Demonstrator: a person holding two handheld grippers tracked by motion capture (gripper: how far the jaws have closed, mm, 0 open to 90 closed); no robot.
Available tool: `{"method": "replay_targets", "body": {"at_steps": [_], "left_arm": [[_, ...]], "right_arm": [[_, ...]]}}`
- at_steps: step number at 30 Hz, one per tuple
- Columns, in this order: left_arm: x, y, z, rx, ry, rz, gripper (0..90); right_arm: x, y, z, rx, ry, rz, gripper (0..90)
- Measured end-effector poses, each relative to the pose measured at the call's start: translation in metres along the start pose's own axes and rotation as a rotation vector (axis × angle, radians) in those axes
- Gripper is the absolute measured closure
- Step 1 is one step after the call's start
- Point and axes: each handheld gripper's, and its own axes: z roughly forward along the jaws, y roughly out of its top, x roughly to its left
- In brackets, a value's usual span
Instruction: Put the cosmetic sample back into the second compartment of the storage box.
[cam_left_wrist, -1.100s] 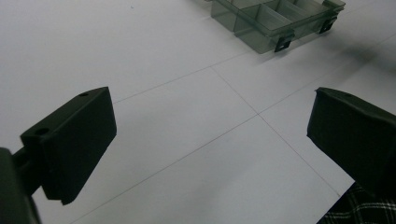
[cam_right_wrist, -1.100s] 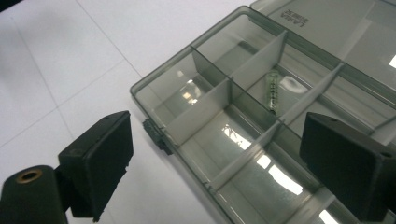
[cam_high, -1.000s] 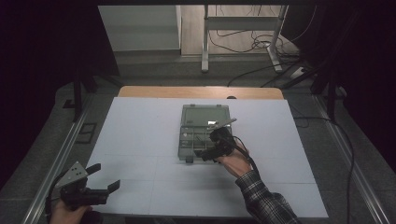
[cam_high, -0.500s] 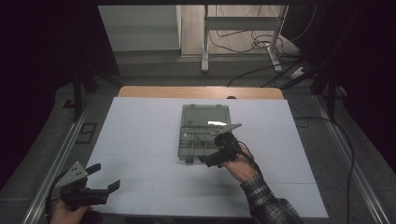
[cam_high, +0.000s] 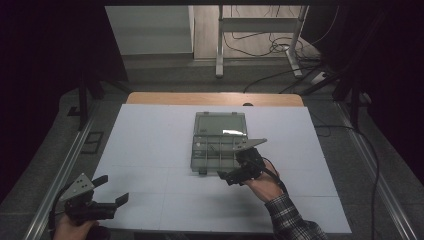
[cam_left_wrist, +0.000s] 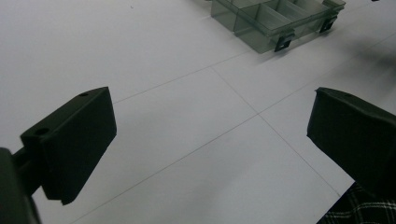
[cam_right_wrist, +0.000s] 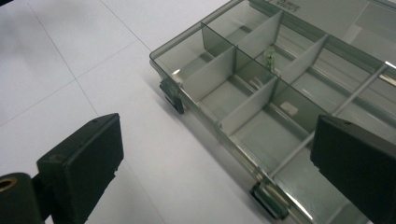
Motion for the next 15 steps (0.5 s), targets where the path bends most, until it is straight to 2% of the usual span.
{"method": "replay_targets", "body": {"at_steps": [15], "left_arm": [[0.000,0.000,0.000,-0.002,0.001,-0.002,1.9]], "right_arm": [[0.005,-0.021,-0.022,-0.025,-0.021,0.001,3.0]]}}
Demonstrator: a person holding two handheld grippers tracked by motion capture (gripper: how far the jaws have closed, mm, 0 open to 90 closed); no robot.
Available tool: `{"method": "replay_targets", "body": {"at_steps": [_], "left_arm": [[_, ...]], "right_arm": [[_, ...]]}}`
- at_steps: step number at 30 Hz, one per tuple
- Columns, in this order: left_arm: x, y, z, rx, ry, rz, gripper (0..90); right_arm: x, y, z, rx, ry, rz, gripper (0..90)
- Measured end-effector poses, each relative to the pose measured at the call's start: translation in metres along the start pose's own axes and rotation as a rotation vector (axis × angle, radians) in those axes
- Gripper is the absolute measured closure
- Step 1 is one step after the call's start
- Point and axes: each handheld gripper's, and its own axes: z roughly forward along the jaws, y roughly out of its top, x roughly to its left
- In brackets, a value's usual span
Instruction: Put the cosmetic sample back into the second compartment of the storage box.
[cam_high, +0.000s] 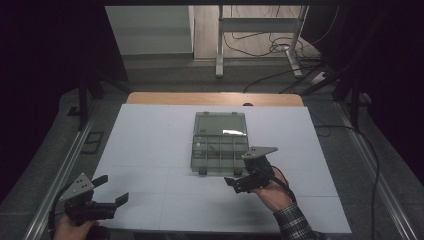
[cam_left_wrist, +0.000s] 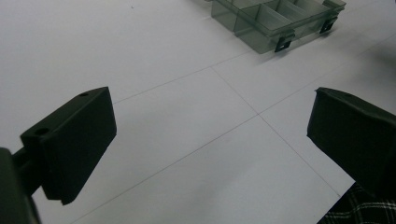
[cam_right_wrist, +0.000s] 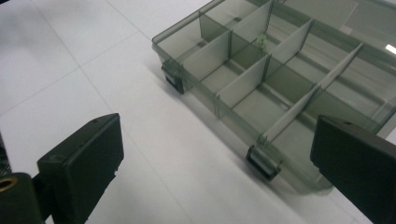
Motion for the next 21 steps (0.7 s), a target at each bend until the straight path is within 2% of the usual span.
{"method": "replay_targets", "body": {"at_steps": [4,21], "left_arm": [[0.000,0.000,0.000,0.000,-0.001,-0.002,1.9],[0.000,0.000,0.000,-0.002,-0.001,-0.003,1.8]], "right_arm": [[0.001,-0.006,-0.004,0.011,-0.011,0.002,3.0],[0.004,-0.026,-0.025,-0.008,-0.041,0.019,3.0]]}}
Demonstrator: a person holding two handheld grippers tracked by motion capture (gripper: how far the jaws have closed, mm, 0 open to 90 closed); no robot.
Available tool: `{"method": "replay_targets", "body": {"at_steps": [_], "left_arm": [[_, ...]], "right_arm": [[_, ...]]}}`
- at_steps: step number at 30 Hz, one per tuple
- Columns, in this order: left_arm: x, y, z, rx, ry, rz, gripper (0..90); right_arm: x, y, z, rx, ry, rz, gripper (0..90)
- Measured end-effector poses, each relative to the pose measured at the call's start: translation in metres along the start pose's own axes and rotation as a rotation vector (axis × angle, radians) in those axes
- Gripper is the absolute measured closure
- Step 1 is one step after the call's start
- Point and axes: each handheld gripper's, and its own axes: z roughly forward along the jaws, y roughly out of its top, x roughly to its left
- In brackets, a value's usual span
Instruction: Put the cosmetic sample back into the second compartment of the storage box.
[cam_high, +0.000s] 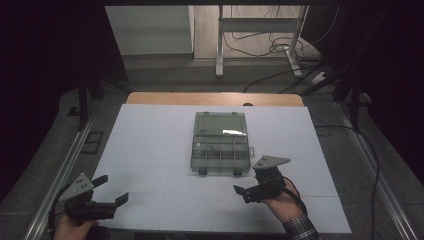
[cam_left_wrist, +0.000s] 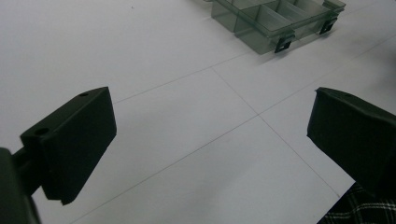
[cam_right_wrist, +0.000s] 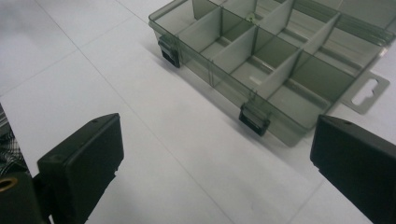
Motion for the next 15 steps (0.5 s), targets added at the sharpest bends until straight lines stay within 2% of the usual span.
{"method": "replay_targets", "body": {"at_steps": [9,15], "left_arm": [[0.000,0.000,0.000,0.000,0.001,0.000,1.9],[0.000,0.000,0.000,0.001,0.002,0.000,1.8]], "right_arm": [[-0.001,-0.012,-0.014,-0.015,-0.023,0.023,3.0],[-0.001,-0.020,-0.022,-0.012,-0.060,0.016,3.0]]}}
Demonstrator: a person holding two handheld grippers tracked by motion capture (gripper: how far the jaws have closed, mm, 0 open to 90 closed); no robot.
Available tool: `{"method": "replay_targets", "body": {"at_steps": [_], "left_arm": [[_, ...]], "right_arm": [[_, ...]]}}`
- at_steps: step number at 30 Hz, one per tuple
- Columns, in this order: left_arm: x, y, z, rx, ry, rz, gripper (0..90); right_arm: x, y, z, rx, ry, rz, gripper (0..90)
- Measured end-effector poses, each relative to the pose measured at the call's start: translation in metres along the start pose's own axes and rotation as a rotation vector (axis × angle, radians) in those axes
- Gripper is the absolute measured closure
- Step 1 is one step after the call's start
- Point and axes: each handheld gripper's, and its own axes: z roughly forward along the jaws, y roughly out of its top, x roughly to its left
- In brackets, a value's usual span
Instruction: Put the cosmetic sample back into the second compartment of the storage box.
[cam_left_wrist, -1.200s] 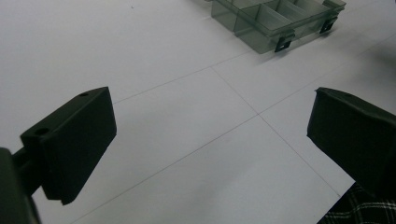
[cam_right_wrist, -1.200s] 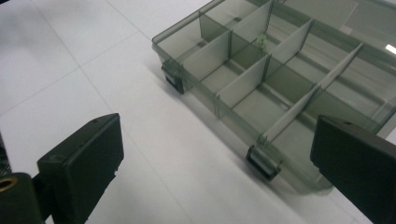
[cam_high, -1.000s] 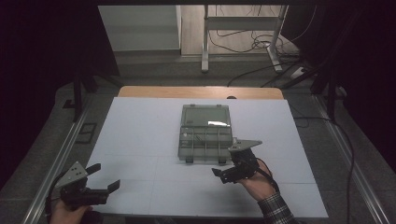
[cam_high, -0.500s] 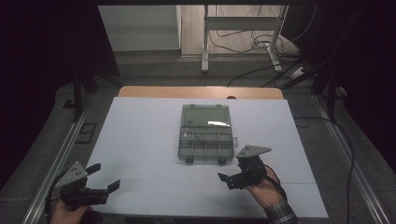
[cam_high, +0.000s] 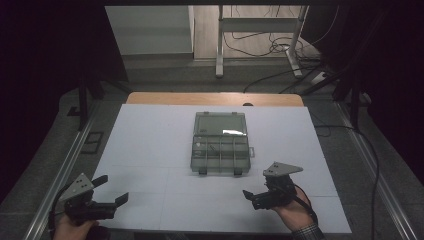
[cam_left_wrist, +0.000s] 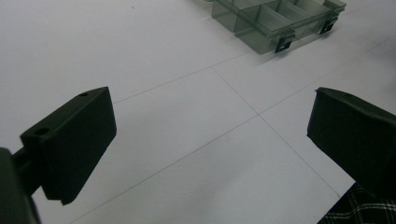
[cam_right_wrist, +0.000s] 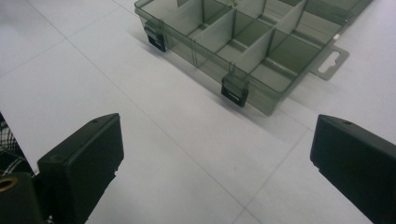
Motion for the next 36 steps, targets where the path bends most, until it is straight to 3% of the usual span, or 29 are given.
{"method": "replay_targets", "body": {"at_steps": [36], "left_arm": [[0.000,0.000,0.000,0.000,-0.001,-0.006,1.9]], "right_arm": [[-0.009,-0.043,-0.043,-0.012,-0.099,0.049,1.8]]}}
